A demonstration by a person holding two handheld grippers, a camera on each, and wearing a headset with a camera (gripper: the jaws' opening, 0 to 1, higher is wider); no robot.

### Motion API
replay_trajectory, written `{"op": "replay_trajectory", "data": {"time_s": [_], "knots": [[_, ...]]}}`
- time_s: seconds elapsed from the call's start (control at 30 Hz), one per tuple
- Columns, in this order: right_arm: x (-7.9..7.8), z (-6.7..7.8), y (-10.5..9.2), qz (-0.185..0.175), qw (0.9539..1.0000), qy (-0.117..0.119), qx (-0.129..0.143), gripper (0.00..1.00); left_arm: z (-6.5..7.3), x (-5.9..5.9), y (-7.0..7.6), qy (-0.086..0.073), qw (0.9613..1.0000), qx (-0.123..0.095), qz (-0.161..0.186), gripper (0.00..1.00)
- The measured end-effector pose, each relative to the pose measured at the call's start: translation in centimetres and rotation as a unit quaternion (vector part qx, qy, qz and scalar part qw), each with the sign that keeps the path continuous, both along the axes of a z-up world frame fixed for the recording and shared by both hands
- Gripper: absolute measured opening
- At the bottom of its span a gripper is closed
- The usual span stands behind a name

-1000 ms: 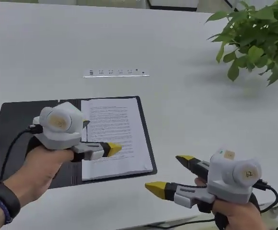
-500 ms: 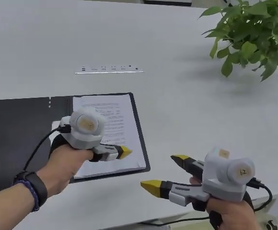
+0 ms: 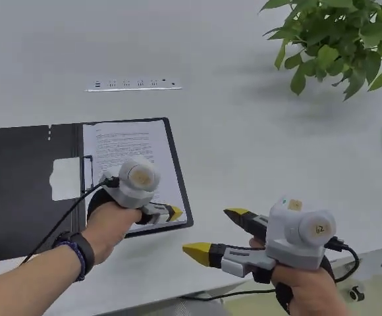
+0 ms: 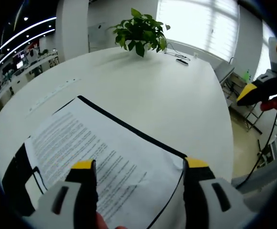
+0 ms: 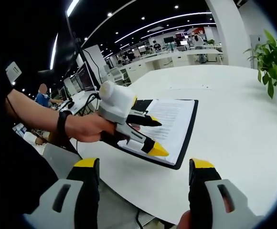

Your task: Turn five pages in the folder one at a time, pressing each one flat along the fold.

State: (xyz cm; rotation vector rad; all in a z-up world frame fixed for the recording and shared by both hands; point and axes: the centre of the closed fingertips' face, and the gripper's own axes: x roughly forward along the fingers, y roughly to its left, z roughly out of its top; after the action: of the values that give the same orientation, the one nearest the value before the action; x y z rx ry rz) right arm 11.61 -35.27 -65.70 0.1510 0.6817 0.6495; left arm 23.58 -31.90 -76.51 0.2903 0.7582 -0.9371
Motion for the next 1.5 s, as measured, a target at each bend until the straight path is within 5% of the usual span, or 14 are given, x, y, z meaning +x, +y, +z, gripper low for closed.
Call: {"op": "replay_trajectory", "data": {"time_s": [0.13,0.23,0.63,0.73,1.1,1.5], "knots": [[-0.1,-0.2,-0.1,0.000,1.0000,0.004,-0.001,0.75,-1.3,-0.1,0.1,0.002,0.9998,0.013,0.015,0.74],[0.1,-0.2,-0.3,-0.005,1.0000,0.006,0.003,0.75,-2.0,-0.2,0.3,-0.021,0.9991,0.037,0.001,0.74],[1.1,-1.2,0.1,-0.002,0.9999,0.010,0.007,0.72,-1.8,0.5,1.1,-0.029,0.9995,0.004,0.015,0.65],[1.4,-1.6,0.4,-0.001,0.9998,0.012,0.014,0.72,-1.6,0.8,1.4,-0.017,0.9994,-0.007,0.028,0.59],[5.2,-3.0,0.2,-0.030,0.9978,0.005,0.058,0.67,-0.9,0.2,2.5,0.006,0.9957,-0.054,0.075,0.48],[9.9,-5.3,2.2,-0.028,0.9953,0.020,0.091,0.63,-0.8,-0.4,2.7,0.007,0.9956,-0.054,0.077,0.43]]}}
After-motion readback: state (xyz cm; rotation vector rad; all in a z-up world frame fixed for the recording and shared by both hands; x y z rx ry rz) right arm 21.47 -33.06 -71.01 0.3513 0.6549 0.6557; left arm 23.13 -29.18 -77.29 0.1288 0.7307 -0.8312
